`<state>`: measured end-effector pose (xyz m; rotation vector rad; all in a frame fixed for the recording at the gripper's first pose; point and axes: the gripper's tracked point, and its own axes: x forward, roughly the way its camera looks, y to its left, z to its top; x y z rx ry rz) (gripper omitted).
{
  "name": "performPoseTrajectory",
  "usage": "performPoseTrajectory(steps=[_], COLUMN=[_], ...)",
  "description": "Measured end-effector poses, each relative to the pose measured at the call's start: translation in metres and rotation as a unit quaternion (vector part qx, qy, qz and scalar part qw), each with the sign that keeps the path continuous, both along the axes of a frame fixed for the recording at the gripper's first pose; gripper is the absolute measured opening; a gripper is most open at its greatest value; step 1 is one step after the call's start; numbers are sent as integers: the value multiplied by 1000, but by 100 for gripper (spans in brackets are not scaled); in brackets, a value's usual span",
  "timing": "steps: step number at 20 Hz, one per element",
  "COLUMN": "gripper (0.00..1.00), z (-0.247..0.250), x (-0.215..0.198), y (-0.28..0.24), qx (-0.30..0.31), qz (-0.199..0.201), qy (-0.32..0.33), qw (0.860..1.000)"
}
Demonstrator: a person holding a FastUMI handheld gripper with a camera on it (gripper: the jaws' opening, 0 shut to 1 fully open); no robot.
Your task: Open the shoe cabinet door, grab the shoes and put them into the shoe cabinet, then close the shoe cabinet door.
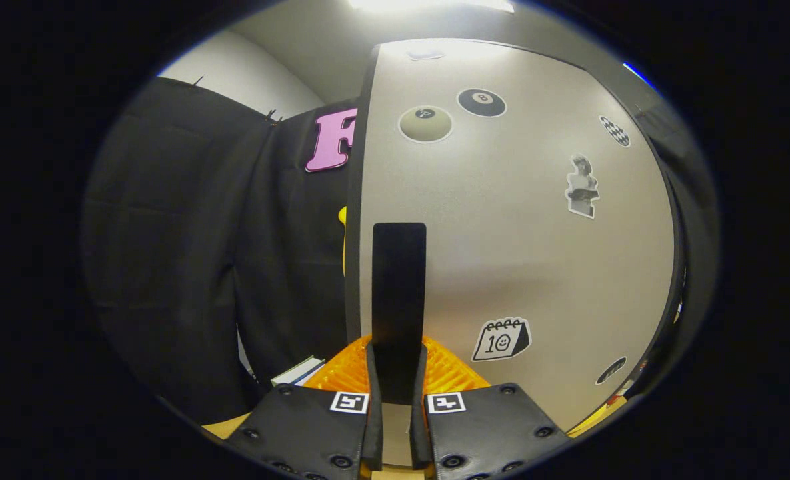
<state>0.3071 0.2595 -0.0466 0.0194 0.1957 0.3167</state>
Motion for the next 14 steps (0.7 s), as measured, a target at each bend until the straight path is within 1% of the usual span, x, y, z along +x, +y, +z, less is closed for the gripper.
performPoseTrajectory(steps=[4, 8, 10, 14], gripper=[18, 18, 18, 18], z=[9, 15, 12, 15], x=[-28, -60, -56, -66], y=[-3, -16, -15, -23], qx=[21, 25, 28, 30], qz=[20, 43, 50, 57], qy=[5, 10, 16, 18], qw=[1000, 999, 998, 998])
